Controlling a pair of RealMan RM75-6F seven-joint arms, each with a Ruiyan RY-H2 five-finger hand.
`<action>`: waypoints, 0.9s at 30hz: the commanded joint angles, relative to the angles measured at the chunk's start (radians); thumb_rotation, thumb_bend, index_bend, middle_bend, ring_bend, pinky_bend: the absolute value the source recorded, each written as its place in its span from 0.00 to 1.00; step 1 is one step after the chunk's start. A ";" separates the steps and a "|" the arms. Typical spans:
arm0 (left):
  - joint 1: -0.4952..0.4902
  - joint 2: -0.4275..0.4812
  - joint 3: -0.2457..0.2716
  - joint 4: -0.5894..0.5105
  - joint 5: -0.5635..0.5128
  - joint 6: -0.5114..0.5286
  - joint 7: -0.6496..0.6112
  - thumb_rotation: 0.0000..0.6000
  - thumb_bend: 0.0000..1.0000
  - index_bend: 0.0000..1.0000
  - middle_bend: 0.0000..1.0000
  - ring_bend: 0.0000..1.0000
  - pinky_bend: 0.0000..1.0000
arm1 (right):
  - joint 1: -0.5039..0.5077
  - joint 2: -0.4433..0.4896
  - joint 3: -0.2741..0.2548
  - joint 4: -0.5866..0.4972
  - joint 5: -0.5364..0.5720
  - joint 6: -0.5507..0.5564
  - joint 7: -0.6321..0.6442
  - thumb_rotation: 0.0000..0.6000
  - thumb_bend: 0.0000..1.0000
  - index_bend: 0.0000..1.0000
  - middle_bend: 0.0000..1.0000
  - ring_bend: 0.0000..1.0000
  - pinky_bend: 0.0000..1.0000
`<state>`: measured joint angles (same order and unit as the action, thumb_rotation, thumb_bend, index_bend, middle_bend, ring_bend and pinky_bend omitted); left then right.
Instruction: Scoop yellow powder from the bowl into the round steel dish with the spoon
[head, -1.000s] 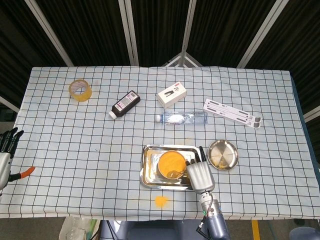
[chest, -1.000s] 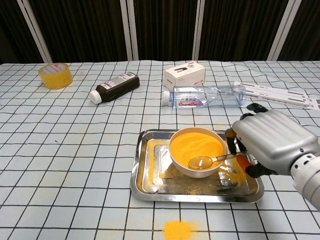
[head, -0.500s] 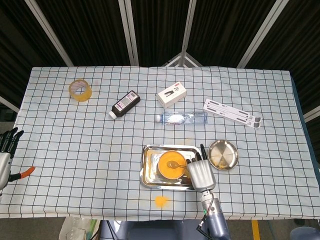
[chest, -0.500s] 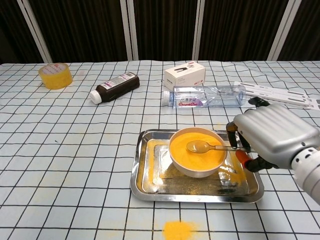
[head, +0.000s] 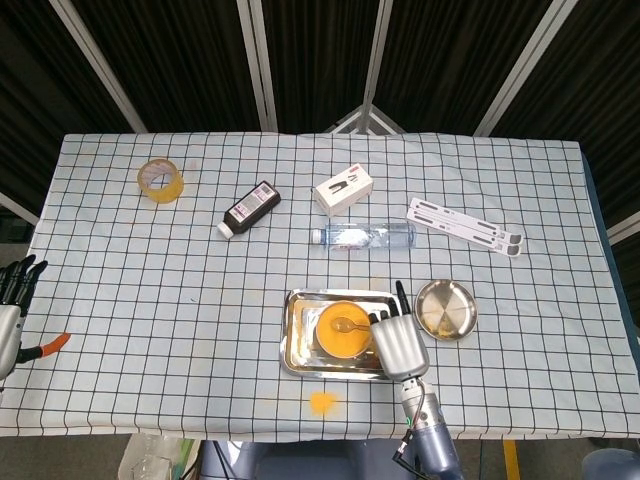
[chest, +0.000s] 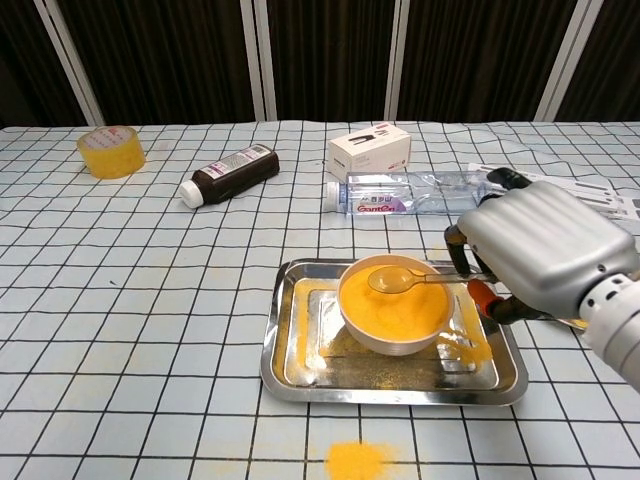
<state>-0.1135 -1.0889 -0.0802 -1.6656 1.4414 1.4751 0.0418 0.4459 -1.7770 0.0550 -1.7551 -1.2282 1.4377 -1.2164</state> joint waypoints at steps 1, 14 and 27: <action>0.000 0.000 0.000 0.000 0.001 0.000 0.000 1.00 0.00 0.00 0.00 0.00 0.00 | 0.016 0.020 -0.014 0.016 -0.043 0.009 -0.069 1.00 0.55 0.66 0.60 0.28 0.00; 0.002 0.000 0.002 -0.002 0.002 0.002 0.000 1.00 0.00 0.00 0.00 0.00 0.00 | 0.038 0.063 -0.066 0.092 -0.162 0.009 -0.290 1.00 0.56 0.66 0.61 0.28 0.00; 0.003 -0.001 0.003 -0.002 0.007 0.005 -0.002 1.00 0.00 0.00 0.00 0.00 0.00 | 0.037 0.055 -0.097 0.129 -0.218 -0.034 -0.379 1.00 0.56 0.66 0.61 0.28 0.00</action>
<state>-0.1109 -1.0895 -0.0772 -1.6677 1.4481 1.4799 0.0402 0.4846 -1.7177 -0.0397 -1.6275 -1.4447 1.4073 -1.5936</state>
